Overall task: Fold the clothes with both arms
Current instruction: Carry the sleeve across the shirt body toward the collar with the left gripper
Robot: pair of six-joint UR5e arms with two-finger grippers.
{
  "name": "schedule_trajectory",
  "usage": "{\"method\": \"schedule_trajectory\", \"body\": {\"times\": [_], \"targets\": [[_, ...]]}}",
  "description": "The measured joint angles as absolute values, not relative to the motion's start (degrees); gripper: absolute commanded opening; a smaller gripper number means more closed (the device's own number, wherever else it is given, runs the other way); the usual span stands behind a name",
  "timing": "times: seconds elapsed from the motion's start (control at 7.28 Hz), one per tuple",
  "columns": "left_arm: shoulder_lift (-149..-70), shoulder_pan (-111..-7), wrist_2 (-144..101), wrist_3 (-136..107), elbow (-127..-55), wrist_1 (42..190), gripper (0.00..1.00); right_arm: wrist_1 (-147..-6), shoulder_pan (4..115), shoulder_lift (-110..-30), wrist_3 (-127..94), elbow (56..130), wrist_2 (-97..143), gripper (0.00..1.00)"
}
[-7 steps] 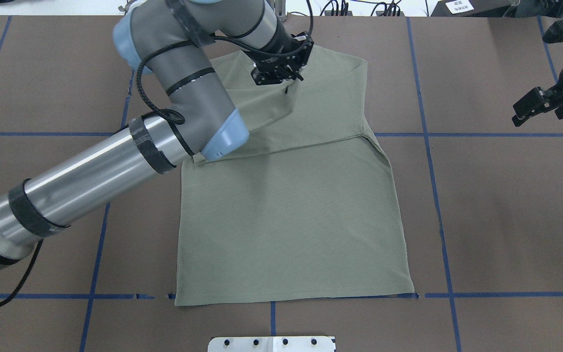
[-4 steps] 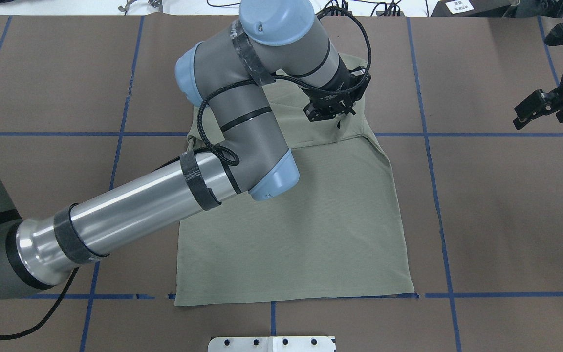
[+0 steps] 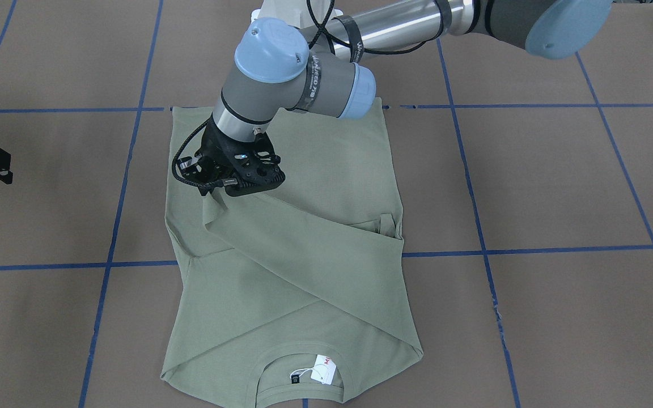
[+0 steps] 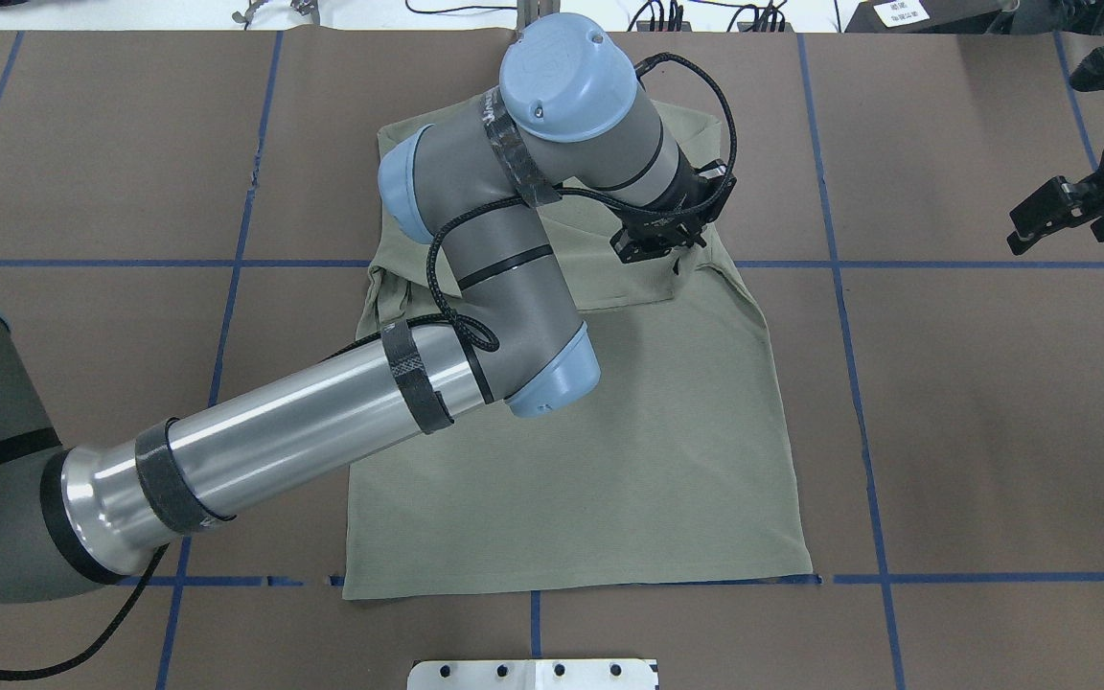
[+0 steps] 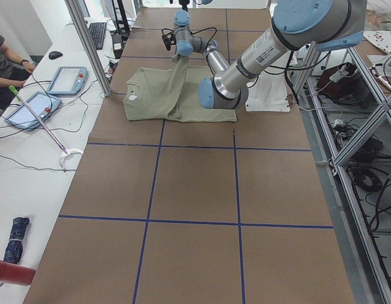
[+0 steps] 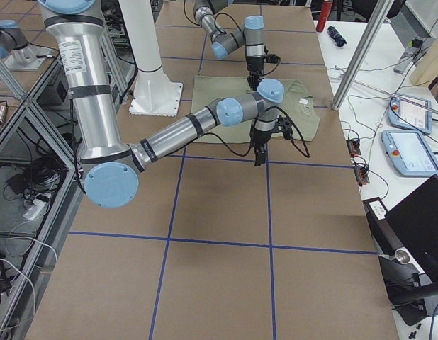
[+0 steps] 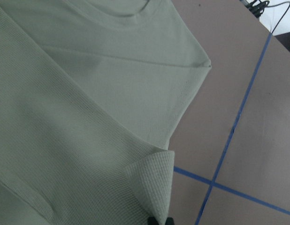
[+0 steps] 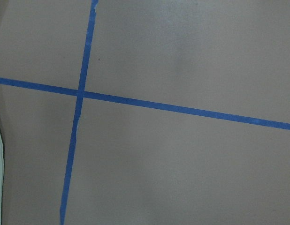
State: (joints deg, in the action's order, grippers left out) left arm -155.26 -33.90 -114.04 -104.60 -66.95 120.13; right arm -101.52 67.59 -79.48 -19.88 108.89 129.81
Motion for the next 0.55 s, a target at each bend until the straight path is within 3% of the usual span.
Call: {"method": "schedule_trajectory", "body": {"times": [0.14,0.27,0.55], "targets": [[-155.6,-32.8,-112.5,-106.0,-66.1,120.9,0.9,-101.5,67.6,-79.3,-19.9,108.9,129.8,1.0],[-156.2,-30.6,-109.8,-107.0,-64.7,122.2,1.0,-101.5,67.6,-79.1,-20.0,109.1,129.8,1.0],[-156.7,-25.9,-103.9,-106.8,-62.1,126.8,1.0,-101.5,67.6,-78.5,-20.2,109.3,129.8,1.0]]}}
